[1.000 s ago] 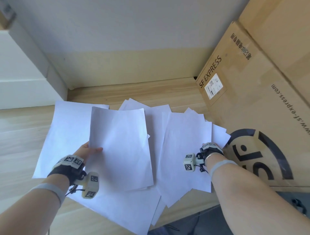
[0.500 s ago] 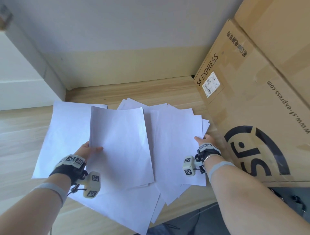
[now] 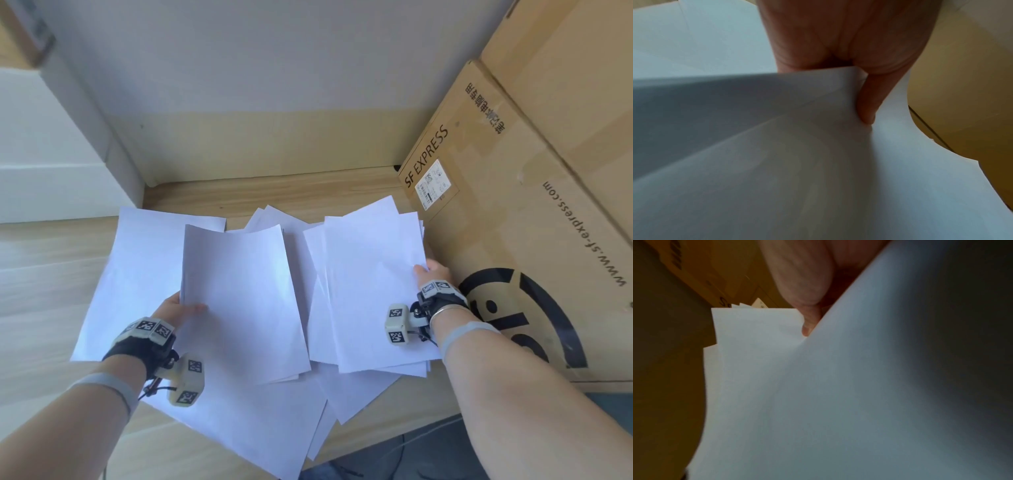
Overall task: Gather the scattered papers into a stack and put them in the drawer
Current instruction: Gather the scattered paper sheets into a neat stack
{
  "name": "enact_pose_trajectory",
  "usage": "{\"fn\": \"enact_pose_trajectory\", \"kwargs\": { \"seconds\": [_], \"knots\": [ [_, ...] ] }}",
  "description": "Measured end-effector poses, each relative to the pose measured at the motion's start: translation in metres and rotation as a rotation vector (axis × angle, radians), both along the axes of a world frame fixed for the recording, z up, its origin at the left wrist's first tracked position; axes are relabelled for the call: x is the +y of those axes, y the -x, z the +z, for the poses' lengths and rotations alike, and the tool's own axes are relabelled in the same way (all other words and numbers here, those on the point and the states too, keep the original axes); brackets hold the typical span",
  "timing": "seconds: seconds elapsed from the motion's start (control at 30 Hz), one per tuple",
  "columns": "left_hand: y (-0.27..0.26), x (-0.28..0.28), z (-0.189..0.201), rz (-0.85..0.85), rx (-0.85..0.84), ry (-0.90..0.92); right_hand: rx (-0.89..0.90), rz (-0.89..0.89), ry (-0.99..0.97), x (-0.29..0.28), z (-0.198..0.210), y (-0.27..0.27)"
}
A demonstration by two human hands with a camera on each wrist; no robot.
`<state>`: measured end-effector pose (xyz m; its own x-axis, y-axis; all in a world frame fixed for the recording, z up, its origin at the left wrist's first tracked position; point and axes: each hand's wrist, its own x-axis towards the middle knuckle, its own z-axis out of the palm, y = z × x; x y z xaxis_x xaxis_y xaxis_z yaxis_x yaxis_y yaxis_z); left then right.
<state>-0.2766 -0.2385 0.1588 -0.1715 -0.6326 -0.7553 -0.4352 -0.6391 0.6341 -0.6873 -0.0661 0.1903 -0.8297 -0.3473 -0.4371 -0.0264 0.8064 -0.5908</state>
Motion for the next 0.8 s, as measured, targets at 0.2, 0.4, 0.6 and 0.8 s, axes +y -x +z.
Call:
{"fn": "enact_pose_trajectory", "kwargs": {
  "seconds": [0.2, 0.4, 0.6, 0.8],
  "knots": [
    [-0.006, -0.007, -0.006, -0.032, -0.060, 0.016, 0.008, 0.040, 0.022, -0.017, 0.004, 0.001],
    [-0.009, -0.008, -0.012, -0.060, -0.113, 0.047, -0.042, 0.204, 0.059, -0.041, -0.001, -0.029],
    [-0.013, -0.001, -0.005, -0.063, -0.167, 0.058, -0.071, 0.250, 0.101, -0.070, -0.013, -0.068],
    [-0.020, 0.003, -0.004, -0.002, -0.119, 0.043, -0.078, 0.495, -0.068, -0.093, -0.007, -0.112]
  ]
}}
